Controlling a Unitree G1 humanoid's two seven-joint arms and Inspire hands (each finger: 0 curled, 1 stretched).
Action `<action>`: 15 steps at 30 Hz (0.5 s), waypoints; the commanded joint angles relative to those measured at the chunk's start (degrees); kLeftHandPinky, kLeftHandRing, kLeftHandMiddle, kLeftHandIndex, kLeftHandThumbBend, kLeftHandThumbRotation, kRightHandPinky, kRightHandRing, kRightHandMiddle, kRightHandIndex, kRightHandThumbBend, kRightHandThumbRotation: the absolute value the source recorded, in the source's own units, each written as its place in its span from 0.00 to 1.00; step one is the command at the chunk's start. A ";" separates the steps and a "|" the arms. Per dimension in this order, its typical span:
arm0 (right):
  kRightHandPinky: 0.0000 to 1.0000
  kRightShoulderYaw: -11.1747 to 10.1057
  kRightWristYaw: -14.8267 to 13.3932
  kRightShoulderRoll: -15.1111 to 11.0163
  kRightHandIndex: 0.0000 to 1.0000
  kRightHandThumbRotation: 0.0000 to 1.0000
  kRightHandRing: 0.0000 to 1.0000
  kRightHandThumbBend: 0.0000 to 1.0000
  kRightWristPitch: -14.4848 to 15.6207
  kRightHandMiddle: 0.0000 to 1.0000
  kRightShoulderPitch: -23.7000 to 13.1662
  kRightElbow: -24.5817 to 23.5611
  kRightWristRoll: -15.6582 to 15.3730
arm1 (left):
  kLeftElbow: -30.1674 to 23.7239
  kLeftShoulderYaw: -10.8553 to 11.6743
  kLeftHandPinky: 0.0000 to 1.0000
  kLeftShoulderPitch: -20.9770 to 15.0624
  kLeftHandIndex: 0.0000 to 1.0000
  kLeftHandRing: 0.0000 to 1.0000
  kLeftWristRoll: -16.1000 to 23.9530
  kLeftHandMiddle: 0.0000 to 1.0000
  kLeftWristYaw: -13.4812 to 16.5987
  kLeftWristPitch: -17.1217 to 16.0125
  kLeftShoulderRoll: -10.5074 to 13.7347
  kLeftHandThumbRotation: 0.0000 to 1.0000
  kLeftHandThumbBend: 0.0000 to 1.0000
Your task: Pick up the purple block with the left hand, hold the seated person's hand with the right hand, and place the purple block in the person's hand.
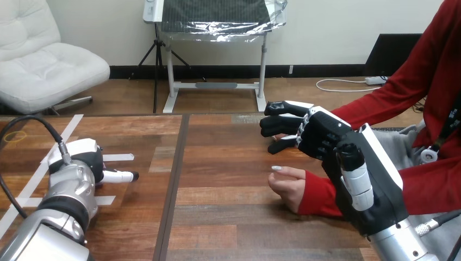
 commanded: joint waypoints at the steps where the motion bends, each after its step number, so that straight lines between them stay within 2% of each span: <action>1: 0.60 -0.35 -0.49 0.03 0.74 1.00 0.71 0.93 -0.03 0.72 -1.59 -3.04 0.77 | 0.13 -0.45 0.99 -0.05 0.92 0.96 0.13 0.94 1.09 -0.48 -0.59 0.72 0.61; 3: 0.60 -0.38 -0.54 0.01 0.75 1.00 0.72 0.93 -0.03 0.72 -1.59 -3.01 0.69 | 0.04 -0.12 0.98 -0.16 0.88 0.93 -0.17 0.91 1.53 -0.30 -0.64 0.71 0.61; 4: 0.60 -0.40 -0.56 0.04 0.75 1.00 0.72 0.93 -0.09 0.72 -1.59 -2.96 0.67 | 0.03 -0.02 0.94 -0.24 0.86 0.90 -0.26 0.89 1.64 -0.16 -0.68 0.71 0.62; 5: 0.60 -0.41 -0.58 0.06 0.75 1.00 0.72 0.93 -0.12 0.72 -1.60 -2.92 0.67 | 0.02 0.05 0.87 -0.29 0.83 0.86 -0.33 0.86 1.72 -0.07 -0.70 0.70 0.62; 6: 0.60 -0.42 -0.57 0.09 0.75 1.00 0.72 0.93 -0.27 0.72 -1.63 -2.80 0.68 | 0.01 0.44 0.85 -0.35 0.82 0.85 -0.68 0.85 2.09 0.09 -0.76 0.69 0.62; 9: 0.60 -0.44 -0.58 0.14 0.75 1.00 0.72 0.93 -0.51 0.72 -1.68 -2.59 0.64 | -0.12 1.33 0.65 -0.32 0.77 0.75 -1.50 0.78 3.21 -0.09 -0.81 0.67 0.63; 13: 0.60 -0.45 -0.71 0.15 0.75 1.00 0.72 0.93 -0.37 0.72 -1.67 -2.58 0.51 | -0.39 2.02 0.46 -0.21 0.70 0.59 -2.08 0.66 4.85 -0.69 -0.75 0.61 0.63; 15: 0.60 -0.43 -0.83 0.22 0.75 1.00 0.72 0.93 -0.22 0.72 -1.67 -2.59 0.47 | -0.41 2.23 0.42 -0.17 0.70 0.56 -2.27 0.64 5.47 -1.07 -0.66 0.60 0.63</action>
